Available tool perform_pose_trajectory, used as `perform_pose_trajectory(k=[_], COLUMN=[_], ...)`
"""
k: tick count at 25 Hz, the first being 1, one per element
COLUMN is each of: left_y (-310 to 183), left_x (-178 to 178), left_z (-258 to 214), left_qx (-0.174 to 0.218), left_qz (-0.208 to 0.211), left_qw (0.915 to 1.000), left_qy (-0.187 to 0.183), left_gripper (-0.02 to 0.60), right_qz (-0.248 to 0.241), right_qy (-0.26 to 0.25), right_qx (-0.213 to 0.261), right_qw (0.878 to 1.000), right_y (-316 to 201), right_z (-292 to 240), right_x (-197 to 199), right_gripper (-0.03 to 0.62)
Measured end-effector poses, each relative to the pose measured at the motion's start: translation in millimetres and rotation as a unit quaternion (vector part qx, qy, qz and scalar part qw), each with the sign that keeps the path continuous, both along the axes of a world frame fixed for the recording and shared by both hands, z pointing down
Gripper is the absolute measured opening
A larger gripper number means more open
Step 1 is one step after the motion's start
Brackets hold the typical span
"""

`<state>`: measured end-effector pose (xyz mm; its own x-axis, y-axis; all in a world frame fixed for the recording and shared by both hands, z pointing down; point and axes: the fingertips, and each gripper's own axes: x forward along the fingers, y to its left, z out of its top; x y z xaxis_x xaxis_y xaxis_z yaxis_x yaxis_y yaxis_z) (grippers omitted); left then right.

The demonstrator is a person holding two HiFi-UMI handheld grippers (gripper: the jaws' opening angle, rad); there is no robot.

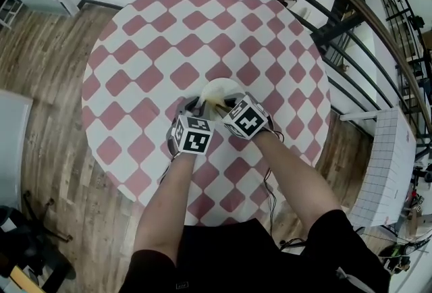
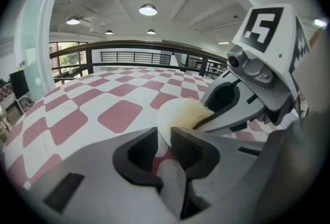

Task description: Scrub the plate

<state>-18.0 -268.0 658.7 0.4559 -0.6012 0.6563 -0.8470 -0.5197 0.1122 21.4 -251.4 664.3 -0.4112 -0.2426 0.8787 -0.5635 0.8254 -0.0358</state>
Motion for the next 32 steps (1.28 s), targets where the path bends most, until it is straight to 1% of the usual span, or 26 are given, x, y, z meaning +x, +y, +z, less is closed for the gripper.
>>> perform_pose_trajectory(k=[4,7,11,13,15,17,18,19,20,22,23,24,25,28,32], left_y=[-0.1,0.9,0.7,-0.3,-0.9,-0.6,-0.3,0.0,0.0,-0.1,-0.2,-0.2,0.0,0.3,-0.8], left_x=[-0.2,-0.3,-0.1,0.0,-0.3,-0.2,0.0,0.4,0.7,1.1,1.0,0.7,0.4,0.9,0.5], left_z=[-0.2,-0.6,-0.8,-0.8,-0.3,0.1,0.0,-0.2,-0.5,-1.2,-1.5,-1.6,-1.5,-1.4,-1.4], left_qx=[-0.004,-0.005,-0.004,-0.004,-0.004,-0.004,-0.004,-0.003,-0.002,0.0,0.0,0.0,0.001,0.005,0.007], left_qz=[-0.002,-0.003,-0.003,-0.003,-0.003,-0.004,-0.004,-0.004,-0.003,-0.003,-0.003,-0.003,-0.004,-0.005,-0.005], left_qw=[1.0,1.0,1.0,1.0,1.0,1.0,1.0,1.0,1.0,1.0,1.0,1.0,1.0,1.0,1.0], left_qy=[0.002,0.003,0.004,0.004,0.005,0.005,0.005,0.005,0.004,0.003,0.002,0.002,0.001,-0.003,-0.005], left_gripper=[0.086,0.086,0.086,0.086,0.086,0.086,0.086,0.086,0.086,0.086,0.086,0.086,0.086,0.086,0.086], right_qz=[-0.002,-0.014,-0.04,-0.045,-0.047,-0.035,-0.019,0.002,0.024,0.054,0.058,0.056,0.048,0.024,0.02], right_qy=[0.006,0.018,0.046,0.061,0.088,0.125,0.138,0.142,0.134,0.095,0.072,0.055,0.049,0.074,0.098], right_qx=[0.002,0.01,0.02,0.027,0.028,0.026,0.031,0.044,0.064,0.102,0.11,0.109,0.102,0.081,0.098], right_qw=[1.0,1.0,0.998,0.997,0.995,0.991,0.99,0.989,0.989,0.989,0.99,0.991,0.992,0.994,0.99], right_y=[17.9,28.6,38.9,38.7,37.4,33.5,28.3,20.3,10.0,-10.4,-17.7,-22.7,-26.0,-35.7,-55.0], right_z=[-0.4,-4.3,-8.0,-8.7,-6.4,-3.0,-4.2,-8.6,-15.7,-29.7,-32.4,-30.8,-25.4,-4.6,-1.6], right_x=[14.7,24.8,44.4,57.9,76.6,101.2,112.4,119.6,121.0,105.0,90.1,73.8,58.6,32.0,31.2], right_gripper=[0.049,0.049,0.049,0.049,0.049,0.049,0.049,0.049,0.049,0.049,0.049,0.049,0.049,0.049,0.049])
